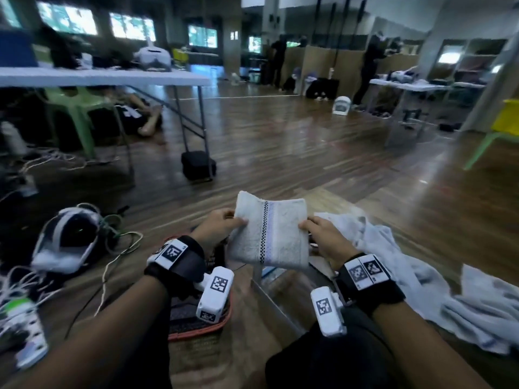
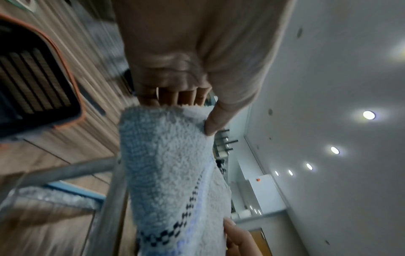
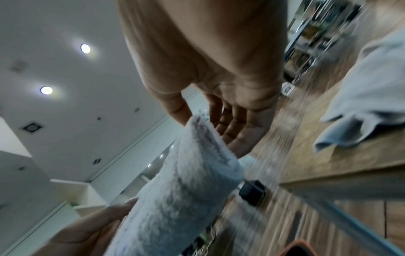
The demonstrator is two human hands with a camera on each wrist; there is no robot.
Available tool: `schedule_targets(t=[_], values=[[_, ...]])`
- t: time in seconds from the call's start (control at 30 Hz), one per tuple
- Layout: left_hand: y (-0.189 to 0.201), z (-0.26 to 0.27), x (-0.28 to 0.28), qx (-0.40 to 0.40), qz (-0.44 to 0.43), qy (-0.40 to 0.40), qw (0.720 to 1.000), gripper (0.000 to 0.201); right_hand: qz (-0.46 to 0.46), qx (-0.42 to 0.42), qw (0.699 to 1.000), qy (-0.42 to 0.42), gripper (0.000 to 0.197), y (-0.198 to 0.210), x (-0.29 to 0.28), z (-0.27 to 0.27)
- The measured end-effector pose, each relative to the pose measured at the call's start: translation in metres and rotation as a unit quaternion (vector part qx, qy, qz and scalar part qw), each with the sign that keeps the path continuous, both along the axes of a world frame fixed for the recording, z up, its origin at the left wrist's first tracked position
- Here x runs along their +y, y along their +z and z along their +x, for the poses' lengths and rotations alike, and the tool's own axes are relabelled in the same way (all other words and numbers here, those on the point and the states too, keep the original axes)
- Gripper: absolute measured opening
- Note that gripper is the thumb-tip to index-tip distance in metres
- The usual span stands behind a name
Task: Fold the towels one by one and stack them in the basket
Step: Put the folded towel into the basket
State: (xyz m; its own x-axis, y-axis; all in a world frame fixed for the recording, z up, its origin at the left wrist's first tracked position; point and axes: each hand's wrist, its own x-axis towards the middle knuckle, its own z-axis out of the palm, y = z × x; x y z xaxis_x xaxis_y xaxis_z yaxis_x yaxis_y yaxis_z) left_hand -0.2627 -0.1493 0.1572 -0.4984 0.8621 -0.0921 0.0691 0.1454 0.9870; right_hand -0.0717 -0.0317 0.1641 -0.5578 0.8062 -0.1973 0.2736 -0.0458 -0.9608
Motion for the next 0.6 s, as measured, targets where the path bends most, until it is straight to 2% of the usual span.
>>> schedule_targets(t=[0.13, 0.37, 0.47, 0.6], values=[[-0.026, -0.051, -0.029, -0.013, -0.032, 0.094, 0.995, 0.03, -0.009, -0.028, 0.995, 0.091, 0.019, -0.025, -0.001, -0.073], [-0.081, -0.112, -0.05, -0.051, -0.103, 0.194, 0.974, 0.017, -0.074, -0.085, 0.98, 0.164, 0.014, -0.088, -0.005, -0.175], [-0.124, -0.14, -0.046, -0.07, -0.154, 0.208, 0.963, 0.013, -0.099, -0.114, 0.976, 0.154, 0.009, -0.131, -0.006, -0.208], [-0.21, -0.181, -0.034, -0.085, -0.257, 0.208, 0.94, 0.006, -0.101, -0.193, 0.966, 0.14, 0.017, -0.205, -0.005, -0.245]])
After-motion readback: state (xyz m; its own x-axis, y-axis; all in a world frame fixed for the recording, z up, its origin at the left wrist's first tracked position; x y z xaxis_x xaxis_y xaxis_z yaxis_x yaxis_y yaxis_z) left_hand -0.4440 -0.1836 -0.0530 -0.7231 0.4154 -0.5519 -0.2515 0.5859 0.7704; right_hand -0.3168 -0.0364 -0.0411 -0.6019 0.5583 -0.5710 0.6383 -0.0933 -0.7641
